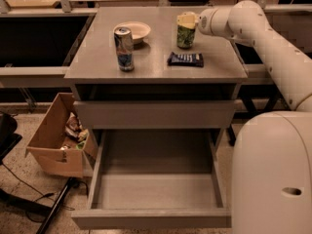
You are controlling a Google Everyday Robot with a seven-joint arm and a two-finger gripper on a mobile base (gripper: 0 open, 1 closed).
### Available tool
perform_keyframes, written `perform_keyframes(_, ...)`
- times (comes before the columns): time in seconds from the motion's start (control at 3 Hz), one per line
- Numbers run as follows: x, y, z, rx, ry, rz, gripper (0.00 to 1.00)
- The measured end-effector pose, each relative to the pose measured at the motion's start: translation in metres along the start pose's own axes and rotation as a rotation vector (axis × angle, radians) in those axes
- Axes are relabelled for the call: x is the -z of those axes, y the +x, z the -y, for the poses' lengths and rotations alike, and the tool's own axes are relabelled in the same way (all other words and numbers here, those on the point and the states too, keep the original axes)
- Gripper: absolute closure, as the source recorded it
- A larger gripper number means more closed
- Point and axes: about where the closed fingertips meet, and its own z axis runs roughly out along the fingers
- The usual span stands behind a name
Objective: Pick green can from middle drawer and place on counter
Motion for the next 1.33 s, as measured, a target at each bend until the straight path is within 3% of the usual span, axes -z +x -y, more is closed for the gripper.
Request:
perform_keyframes(0.33,0.0,0.0,-0.0001,0.0,0.0,0.0,0.5)
perform_keyframes(1.0,-0.0001,0.0,-0.0001,0.0,0.0,0.0,0.04)
perform_keyframes(1.33,0.0062,-0.0042,-0.0021,-0.03,-0.036,0.023,0.0)
